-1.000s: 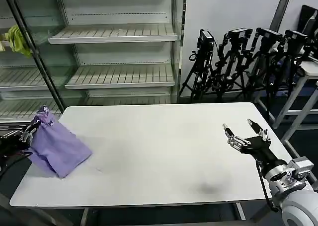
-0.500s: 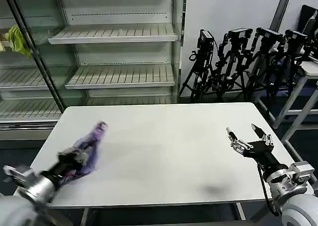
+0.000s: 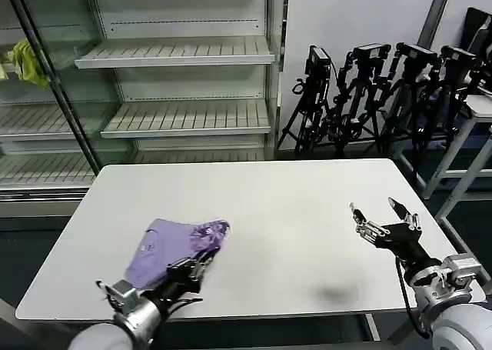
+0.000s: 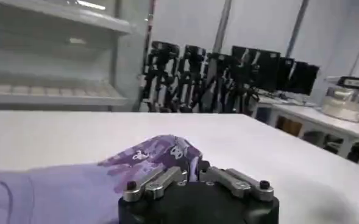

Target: Fold and organize the clothes.

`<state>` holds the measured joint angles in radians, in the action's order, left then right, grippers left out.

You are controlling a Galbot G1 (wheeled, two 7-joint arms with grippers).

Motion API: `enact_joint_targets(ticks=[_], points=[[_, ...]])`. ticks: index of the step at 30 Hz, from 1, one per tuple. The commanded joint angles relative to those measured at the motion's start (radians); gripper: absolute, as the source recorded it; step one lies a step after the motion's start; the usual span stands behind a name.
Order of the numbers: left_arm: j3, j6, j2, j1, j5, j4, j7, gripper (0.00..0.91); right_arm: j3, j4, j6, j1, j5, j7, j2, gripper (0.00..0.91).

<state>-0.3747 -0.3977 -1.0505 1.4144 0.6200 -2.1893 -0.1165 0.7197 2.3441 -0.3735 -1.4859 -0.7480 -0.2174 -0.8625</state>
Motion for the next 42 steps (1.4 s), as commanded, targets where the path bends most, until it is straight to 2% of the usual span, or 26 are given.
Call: enact_joint_targets(ticks=[1, 6, 7, 9, 10, 17, 23, 26, 29, 31, 37, 42], points=[[0.166, 0.016, -0.124, -0.115, -0.044, 0.083, 0.027, 0.121, -0.030, -0.007, 0.000, -0.005, 0.020, 0.000, -0.005, 0.907], [0.183, 0.023, -0.159, -0.164, -0.042, 0.126, 0.035, 0.121, -0.041, -0.006, -0.001, -0.006, 0.032, -0.001, -0.010, 0.907], [0.184, 0.025, -0.163, -0.170, -0.040, 0.128, 0.036, 0.151, -0.042, -0.005, -0.001, -0.007, 0.033, -0.002, -0.011, 0.907], [0.185, 0.027, -0.167, -0.181, -0.023, 0.125, 0.035, 0.786, -0.043, -0.002, -0.004, -0.009, 0.035, -0.003, -0.013, 0.907], [0.185, 0.030, -0.166, -0.182, -0.018, 0.117, 0.033, 0.907, -0.043, 0.000, -0.005, -0.010, 0.036, -0.004, -0.013, 0.907], [0.145, 0.033, -0.121, -0.152, 0.060, 0.016, 0.035, 0.907, -0.048, 0.004, -0.009, -0.008, 0.035, -0.010, -0.006, 0.907], [0.044, 0.031, -0.070, -0.105, 0.069, -0.082, 0.036, 0.907, -0.097, -0.006, -0.005, 0.026, 0.028, -0.027, 0.019, 0.907], [-0.037, 0.032, -0.037, -0.073, 0.062, -0.101, 0.035, 0.907, -0.203, -0.042, 0.011, 0.080, 0.020, -0.045, 0.035, 0.907], [-0.117, 0.039, -0.003, -0.037, 0.041, -0.104, 0.034, 0.907, -0.363, -0.095, 0.019, 0.171, 0.017, -0.061, 0.037, 0.907], [-0.170, 0.043, 0.006, -0.010, 0.035, -0.097, 0.033, 0.907, -0.463, -0.123, 0.018, 0.236, -0.017, -0.085, 0.031, 0.907], [-0.283, 0.044, -0.021, 0.032, -0.017, -0.059, 0.040, 0.907, -0.719, -0.194, 0.006, 0.396, -0.101, -0.142, -0.006, 0.907], [-0.335, 0.040, -0.046, 0.066, -0.035, -0.056, 0.050, 0.907, -0.825, -0.198, -0.018, 0.463, -0.163, -0.172, -0.026, 0.907]])
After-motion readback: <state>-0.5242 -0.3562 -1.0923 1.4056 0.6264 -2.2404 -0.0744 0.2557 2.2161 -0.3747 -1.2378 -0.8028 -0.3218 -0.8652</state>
